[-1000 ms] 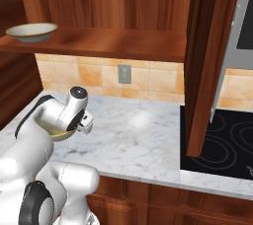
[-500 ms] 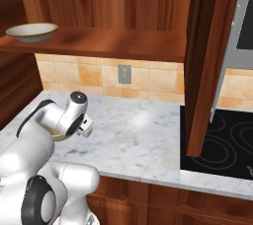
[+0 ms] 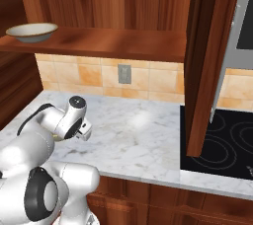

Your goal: Open the cabinet. Pick the bowls from the counter and place them in the cabinet. Then close the cabinet.

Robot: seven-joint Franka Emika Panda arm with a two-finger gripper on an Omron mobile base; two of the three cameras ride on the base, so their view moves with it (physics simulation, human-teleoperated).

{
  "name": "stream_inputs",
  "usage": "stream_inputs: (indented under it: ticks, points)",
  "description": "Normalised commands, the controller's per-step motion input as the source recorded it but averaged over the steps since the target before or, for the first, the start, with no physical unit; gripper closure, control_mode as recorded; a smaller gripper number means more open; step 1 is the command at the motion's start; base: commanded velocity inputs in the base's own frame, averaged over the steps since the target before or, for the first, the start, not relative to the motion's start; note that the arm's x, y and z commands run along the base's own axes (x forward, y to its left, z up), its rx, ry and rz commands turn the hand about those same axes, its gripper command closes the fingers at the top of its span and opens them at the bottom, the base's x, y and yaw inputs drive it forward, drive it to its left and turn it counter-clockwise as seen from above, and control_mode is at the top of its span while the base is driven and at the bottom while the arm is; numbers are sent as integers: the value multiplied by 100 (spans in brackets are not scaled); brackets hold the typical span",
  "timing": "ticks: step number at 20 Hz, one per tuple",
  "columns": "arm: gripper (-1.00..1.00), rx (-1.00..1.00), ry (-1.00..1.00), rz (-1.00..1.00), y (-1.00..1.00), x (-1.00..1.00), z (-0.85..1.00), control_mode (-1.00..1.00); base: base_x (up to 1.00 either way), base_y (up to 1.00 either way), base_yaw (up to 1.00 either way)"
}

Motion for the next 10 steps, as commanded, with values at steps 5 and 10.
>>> stream_inputs:
  ticks: [5,10]
  points:
    - [-100,0,0,0,5,11,-24,-100,0,0,0]
    - [100,0,0,0,22,13,-20,-100,0,0,0]
